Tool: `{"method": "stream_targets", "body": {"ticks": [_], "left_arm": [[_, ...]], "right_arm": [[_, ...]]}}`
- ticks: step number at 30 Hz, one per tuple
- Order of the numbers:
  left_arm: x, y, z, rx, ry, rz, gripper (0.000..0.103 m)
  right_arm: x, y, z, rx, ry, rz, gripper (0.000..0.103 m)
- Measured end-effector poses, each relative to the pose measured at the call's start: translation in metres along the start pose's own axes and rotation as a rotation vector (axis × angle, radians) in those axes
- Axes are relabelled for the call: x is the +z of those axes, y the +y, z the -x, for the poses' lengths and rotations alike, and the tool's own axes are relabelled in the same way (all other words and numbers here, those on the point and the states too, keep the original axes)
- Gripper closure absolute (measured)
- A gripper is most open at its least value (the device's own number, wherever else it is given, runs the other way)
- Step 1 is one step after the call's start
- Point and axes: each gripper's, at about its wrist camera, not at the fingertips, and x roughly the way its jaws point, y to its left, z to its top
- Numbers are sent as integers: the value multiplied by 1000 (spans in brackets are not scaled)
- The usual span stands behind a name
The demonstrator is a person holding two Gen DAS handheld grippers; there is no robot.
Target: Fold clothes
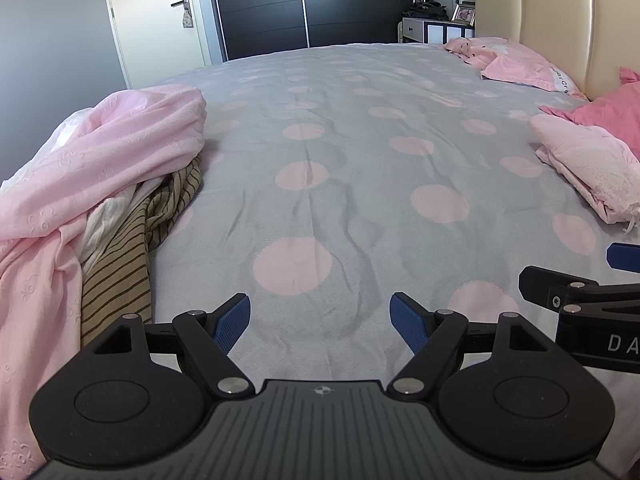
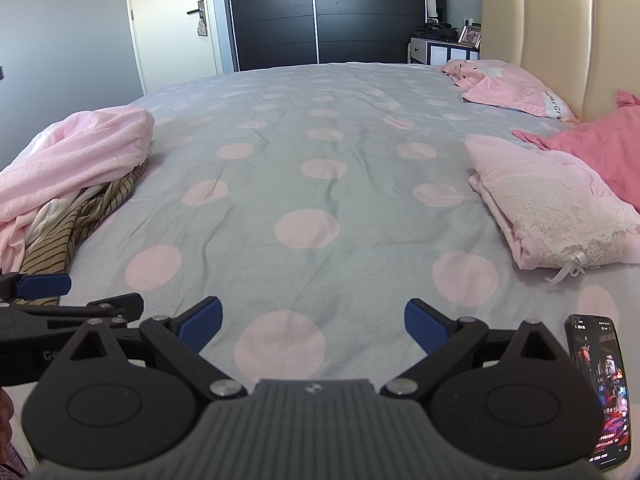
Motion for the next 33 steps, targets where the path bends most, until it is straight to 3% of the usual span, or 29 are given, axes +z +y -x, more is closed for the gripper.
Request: {"method": "stream_targets", "body": {"ticks": [33], "left_arm": [[3,5,4,0,-13,6,27]], "right_arm": [[-1,0,2,5,-5,5,5]]}}
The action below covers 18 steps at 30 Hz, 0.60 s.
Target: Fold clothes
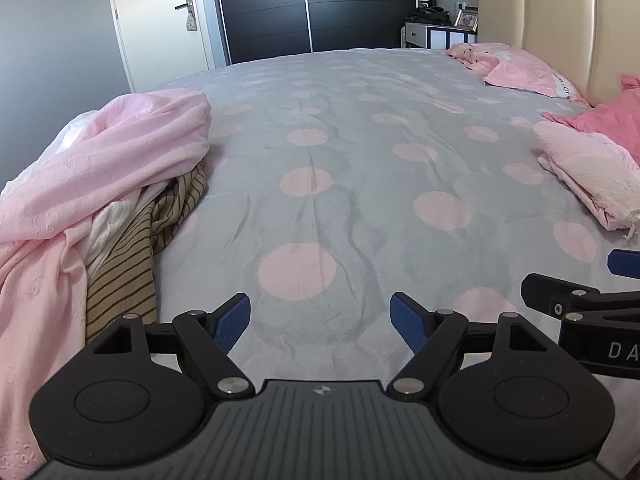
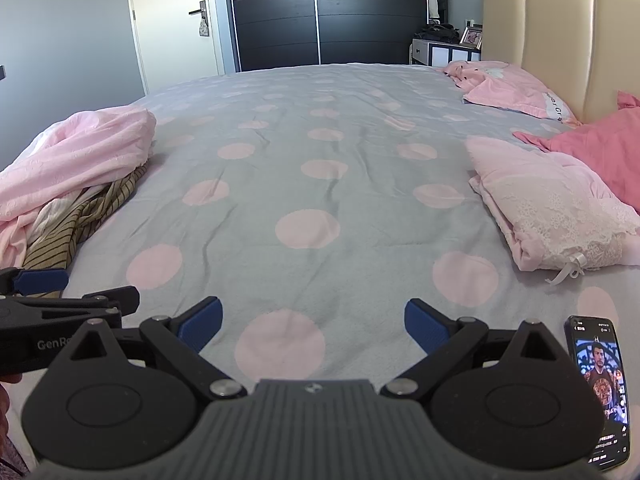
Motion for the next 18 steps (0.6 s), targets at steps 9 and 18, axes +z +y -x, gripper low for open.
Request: {"method": "stream_targets", "body": {"ticks": [9,18], "left_arm": [[-2,2,3,-20,6,-2,27],[7,30,19,-20,20,-29,27]], "right_arm": [[1,2,5,5,-16,6,5],[24,14,13,113,28,48,5]]}}
